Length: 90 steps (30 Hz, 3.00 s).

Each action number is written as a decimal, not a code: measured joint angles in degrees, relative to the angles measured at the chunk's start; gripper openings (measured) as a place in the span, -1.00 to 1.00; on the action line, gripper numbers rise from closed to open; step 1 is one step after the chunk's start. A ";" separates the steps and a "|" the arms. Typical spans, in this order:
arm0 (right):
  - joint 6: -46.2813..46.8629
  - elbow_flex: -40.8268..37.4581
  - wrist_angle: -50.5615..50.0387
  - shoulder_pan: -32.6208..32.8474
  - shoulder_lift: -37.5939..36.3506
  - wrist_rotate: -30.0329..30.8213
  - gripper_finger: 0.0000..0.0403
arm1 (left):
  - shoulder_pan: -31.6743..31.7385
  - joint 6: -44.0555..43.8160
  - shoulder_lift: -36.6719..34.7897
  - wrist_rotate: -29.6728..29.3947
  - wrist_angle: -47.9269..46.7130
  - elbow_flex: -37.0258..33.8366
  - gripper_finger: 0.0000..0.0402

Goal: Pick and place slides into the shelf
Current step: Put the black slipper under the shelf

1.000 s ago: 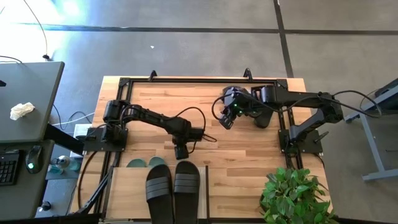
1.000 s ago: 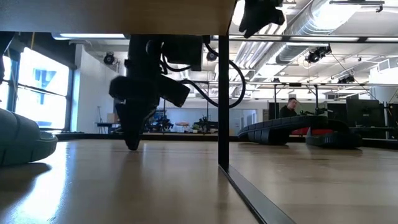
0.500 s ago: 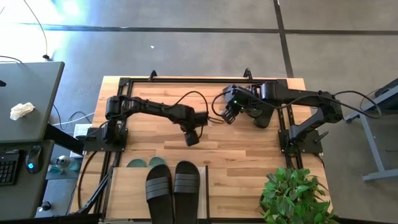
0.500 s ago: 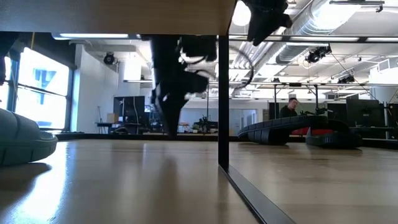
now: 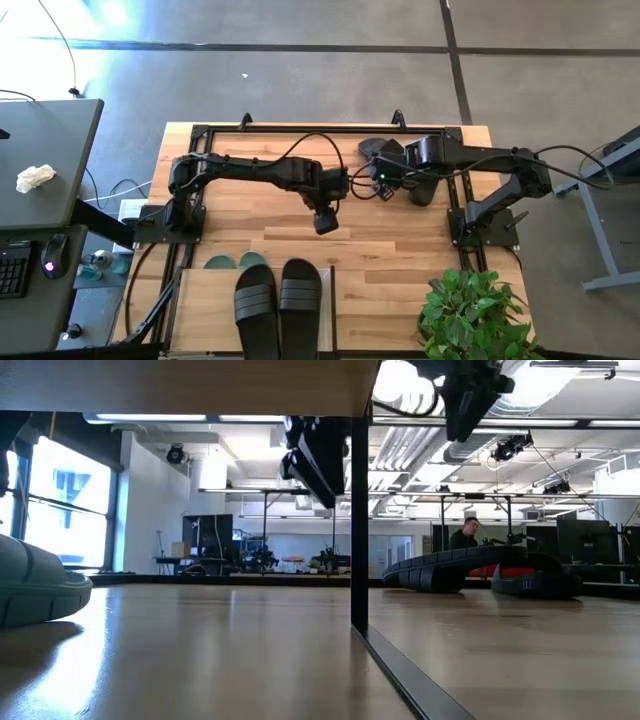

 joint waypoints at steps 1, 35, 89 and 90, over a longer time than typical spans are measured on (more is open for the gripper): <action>0.53 0.00 -0.92 0.20 0.00 0.00 -0.36 | -0.04 -0.37 -0.43 0.83 -0.75 0.01 -0.17; -15.36 -29.84 17.68 -4.03 0.04 -3.19 -0.15 | -17.03 -3.96 -33.29 0.64 1.24 -0.07 -0.18; -11.47 -29.27 16.56 -6.12 20.72 26.84 -0.07 | -25.02 -7.38 -39.22 -7.57 6.51 -0.06 -0.18; -11.47 -29.27 16.50 -6.60 20.72 26.82 -0.14 | -25.02 -7.38 -39.22 -7.58 6.27 -0.06 -0.18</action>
